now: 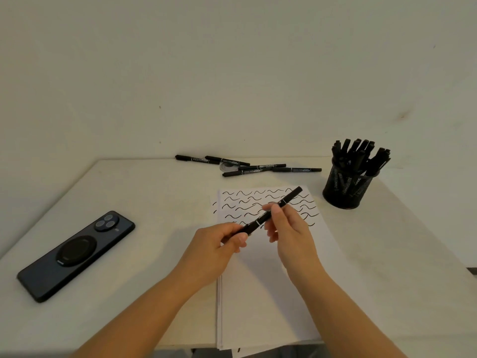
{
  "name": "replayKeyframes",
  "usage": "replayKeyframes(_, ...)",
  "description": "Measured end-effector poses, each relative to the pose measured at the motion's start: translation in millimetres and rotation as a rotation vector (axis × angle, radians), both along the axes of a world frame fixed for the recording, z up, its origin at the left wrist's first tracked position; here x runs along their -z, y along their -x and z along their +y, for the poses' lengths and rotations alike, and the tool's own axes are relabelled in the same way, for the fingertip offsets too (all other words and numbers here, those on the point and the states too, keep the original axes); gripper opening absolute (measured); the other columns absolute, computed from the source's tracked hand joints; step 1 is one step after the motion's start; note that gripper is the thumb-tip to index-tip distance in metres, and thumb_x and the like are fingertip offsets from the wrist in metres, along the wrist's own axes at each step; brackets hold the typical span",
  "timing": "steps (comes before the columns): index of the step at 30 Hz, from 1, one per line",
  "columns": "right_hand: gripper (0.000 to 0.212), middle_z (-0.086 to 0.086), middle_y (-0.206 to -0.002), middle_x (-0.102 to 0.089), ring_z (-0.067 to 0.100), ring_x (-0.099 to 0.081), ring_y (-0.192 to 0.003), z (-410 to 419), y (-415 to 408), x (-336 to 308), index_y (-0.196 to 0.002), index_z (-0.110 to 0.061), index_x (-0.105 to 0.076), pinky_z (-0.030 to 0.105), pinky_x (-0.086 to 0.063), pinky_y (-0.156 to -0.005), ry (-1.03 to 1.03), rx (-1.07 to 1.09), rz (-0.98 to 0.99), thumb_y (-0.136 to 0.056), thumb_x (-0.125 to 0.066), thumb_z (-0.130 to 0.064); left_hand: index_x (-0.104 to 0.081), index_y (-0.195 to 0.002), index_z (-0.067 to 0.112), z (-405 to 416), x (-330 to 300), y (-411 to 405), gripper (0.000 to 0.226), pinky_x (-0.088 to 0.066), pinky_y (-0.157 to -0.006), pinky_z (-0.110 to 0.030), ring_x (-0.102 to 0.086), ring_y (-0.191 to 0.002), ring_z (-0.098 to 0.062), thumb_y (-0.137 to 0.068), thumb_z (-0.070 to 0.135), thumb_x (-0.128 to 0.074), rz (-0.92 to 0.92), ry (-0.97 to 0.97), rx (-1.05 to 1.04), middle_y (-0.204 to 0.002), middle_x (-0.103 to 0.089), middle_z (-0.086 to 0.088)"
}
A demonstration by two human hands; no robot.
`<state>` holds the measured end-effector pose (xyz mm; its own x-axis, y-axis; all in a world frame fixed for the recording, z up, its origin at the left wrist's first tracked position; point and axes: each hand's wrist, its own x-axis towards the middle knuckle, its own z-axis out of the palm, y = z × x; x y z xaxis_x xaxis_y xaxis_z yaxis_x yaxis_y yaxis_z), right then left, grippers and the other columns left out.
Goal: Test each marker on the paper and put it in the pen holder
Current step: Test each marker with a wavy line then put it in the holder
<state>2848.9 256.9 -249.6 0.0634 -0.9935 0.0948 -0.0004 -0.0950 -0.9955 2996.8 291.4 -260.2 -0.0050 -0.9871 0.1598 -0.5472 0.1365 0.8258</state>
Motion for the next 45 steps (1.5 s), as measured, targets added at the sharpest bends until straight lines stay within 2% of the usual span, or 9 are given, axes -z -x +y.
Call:
replayKeyframes(4,0.027,-0.013,-0.048,-0.053,0.0,-0.047,-0.049,5.4,-8.1,2.7,-0.074,-0.023,-0.064,0.013,-0.039,-0.052,-0.002,-0.118,0.126,-0.094,-0.046,-0.026,-0.065,-0.08,0.035,6.3,-5.5,-2.8,0.014,-0.044,-0.063,-0.016,-0.059,-0.07,0.0,-0.088,0.027,-0.056,-0.153,0.092,-0.017,-0.071,-0.064,0.017)
replayKeyframes(7,0.029,-0.012,-0.045,-0.051,0.001,-0.044,-0.047,6.2,-15.3,8.2,-0.07,-0.022,-0.064,0.014,-0.038,-0.05,-0.024,-0.02,0.053,-0.093,-0.047,-0.026,-0.065,-0.087,0.033,8.2,-9.2,-5.4,0.012,-0.046,-0.062,-0.031,-0.058,-0.07,-0.009,-0.089,0.034,-0.053,-0.327,0.188,-0.055,-0.074,-0.063,0.012)
replayKeyframes(12,0.031,-0.007,-0.049,-0.049,0.012,-0.043,-0.05,-9.4,-17.1,7.2,-0.065,-0.019,-0.057,0.029,-0.037,-0.056,-0.137,0.216,-0.046,-0.093,-0.046,-0.029,-0.068,-0.096,0.029,0.5,-13.5,-17.7,0.021,-0.04,-0.052,-0.028,-0.061,-0.068,-0.019,-0.088,0.039,-0.051,-0.65,0.355,-0.156,-0.08,-0.066,0.008)
replayKeyframes(15,0.029,-0.007,-0.048,-0.048,0.011,-0.043,-0.05,-30.2,19.8,-3.6,-0.067,-0.02,-0.057,0.029,-0.036,-0.055,-0.111,0.372,-0.082,-0.092,-0.046,-0.029,-0.065,-0.1,0.026,-3.0,-10.1,-48.5,0.021,-0.046,-0.06,-0.033,-0.061,-0.077,-0.025,-0.091,0.036,-0.05,-0.589,0.202,-0.25,-0.087,-0.066,0.004)
replayKeyframes(20,0.015,-0.006,-0.046,-0.061,0.002,-0.052,-0.044,-26.4,1.6,-0.8,-0.069,-0.019,-0.063,0.011,-0.039,-0.046,-0.032,0.026,0.17,-0.083,-0.06,-0.019,-0.054,-0.087,0.031,-28.3,-8.4,-52.7,0.015,-0.045,-0.066,-0.037,-0.058,-0.069,-0.016,-0.094,0.034,-0.041,-0.26,0.032,-0.093,-0.094,-0.07,0.001)
replayKeyframes(24,0.022,-0.003,-0.057,-0.067,0.007,-0.062,-0.058,-19.5,-15.3,13.5,-0.066,-0.029,-0.061,0.024,-0.05,-0.063,0.024,-0.06,0.251,-0.081,-0.056,-0.014,-0.052,-0.099,0.025,-41.1,9.6,-37.4,0.018,-0.041,-0.077,-0.031,-0.054,-0.093,-0.017,-0.096,0.032,-0.036,-0.354,-0.029,0.003,-0.107,-0.066,0.002)
replayKeyframes(29,0.018,-0.007,-0.063,-0.068,0.005,-0.064,-0.064,-19.4,-14.2,23.7,-0.071,-0.031,-0.058,0.021,-0.049,-0.064,0.1,-0.143,0.319,-0.078,-0.056,-0.014,-0.055,-0.093,0.031,-42.4,18.9,-40.5,0.019,-0.033,-0.064,-0.01,-0.051,-0.085,-0.007,-0.096,0.032,-0.036,-0.268,0.002,-0.028,-0.101,-0.066,0.008)
replayKeyframes(41,0.013,0.002,-0.06,-0.061,0.004,-0.046,-0.05,-20.8,-7.8,28.4,-0.067,-0.026,-0.055,0.015,-0.034,-0.046,0.139,-0.025,0.373,-0.076,-0.055,-0.016,-0.059,-0.101,0.024,-40.2,18.8,-41.2,0.023,-0.032,-0.063,-0.006,-0.048,-0.08,0.009,-0.097,0.025,-0.037,-0.209,0.003,-0.027,-0.101,-0.066,0.022)
replayKeyframes(45,0.009,-0.005,-0.053,-0.06,0.005,-0.051,-0.053,-20.4,-4.5,24.6,-0.064,-0.028,-0.054,0.011,-0.036,-0.048,0.096,0.061,0.228,-0.07,-0.051,-0.023,-0.058,-0.098,0.03,-39.5,19.8,-42.3,0.023,-0.039,-0.068,-0.019,-0.052,-0.082,-0.002,-0.095,0.033,-0.036,-0.222,-0.026,-0.026,-0.103,-0.066,0.009)
